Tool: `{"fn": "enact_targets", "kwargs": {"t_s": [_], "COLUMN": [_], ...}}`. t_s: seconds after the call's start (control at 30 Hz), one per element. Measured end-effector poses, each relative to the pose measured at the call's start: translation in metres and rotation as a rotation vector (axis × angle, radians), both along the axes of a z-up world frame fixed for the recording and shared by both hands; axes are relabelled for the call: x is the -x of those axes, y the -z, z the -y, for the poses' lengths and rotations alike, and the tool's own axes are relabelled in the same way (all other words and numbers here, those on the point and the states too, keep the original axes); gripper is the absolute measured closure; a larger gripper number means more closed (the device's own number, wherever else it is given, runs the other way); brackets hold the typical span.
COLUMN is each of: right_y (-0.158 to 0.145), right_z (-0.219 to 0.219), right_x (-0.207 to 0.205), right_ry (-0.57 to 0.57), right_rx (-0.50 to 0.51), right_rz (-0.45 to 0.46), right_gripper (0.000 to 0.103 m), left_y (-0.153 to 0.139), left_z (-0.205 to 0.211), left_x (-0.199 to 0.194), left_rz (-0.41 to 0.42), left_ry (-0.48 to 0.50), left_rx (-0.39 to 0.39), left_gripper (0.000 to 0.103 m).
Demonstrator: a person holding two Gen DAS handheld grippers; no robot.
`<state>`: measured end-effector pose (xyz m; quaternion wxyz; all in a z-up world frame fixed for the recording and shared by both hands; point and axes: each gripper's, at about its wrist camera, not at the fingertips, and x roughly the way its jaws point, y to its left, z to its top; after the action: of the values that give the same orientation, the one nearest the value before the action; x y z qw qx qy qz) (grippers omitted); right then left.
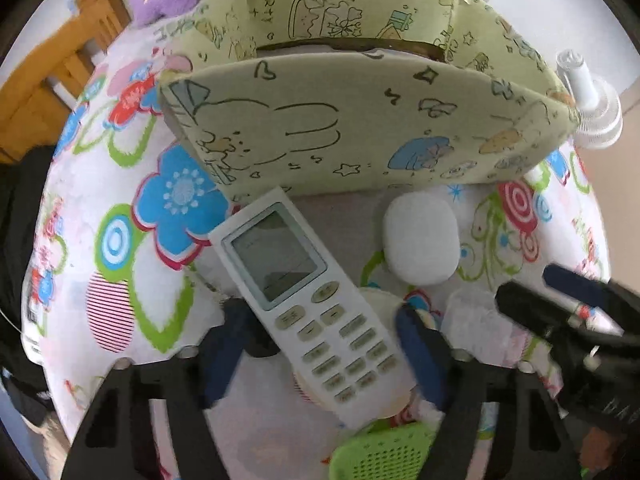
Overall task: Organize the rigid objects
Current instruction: 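Grasp the white AC remote with the left tool while the right tool grasps the clear floss box, then lift the remote with the left tool while the right tool lifts the floss box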
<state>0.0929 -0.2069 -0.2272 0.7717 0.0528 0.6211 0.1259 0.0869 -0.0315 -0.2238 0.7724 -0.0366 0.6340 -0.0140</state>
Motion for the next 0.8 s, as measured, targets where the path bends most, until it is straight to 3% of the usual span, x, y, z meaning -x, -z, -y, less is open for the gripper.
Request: {"fn": "enact_targets", "kwargs": {"t_s": [0.2, 0.43, 0.8], "right_y": [0.003, 0.008, 0.016], "right_z": [-0.001, -0.021, -0.051], "right_x": [0.006, 0.013, 0.036], "right_ry": [-0.015, 0.008, 0.073], "right_rx": [0.040, 0.046, 0.072], "right_rz": [0.013, 0.020, 0.051], "right_gripper": [0.024, 0.023, 0.018], "left_y": [-0.002, -0.004, -0.007], "left_z": [-0.013, -0.014, -0.037], "left_x": [-0.004, 0.010, 0.037], "left_rz": [0.013, 0.022, 0.034], "left_ry": [-0.007, 0.058, 0.077], "left_rx": [0.012, -0.007, -0.063], "left_gripper": [0.054, 0.056, 0.056]}}
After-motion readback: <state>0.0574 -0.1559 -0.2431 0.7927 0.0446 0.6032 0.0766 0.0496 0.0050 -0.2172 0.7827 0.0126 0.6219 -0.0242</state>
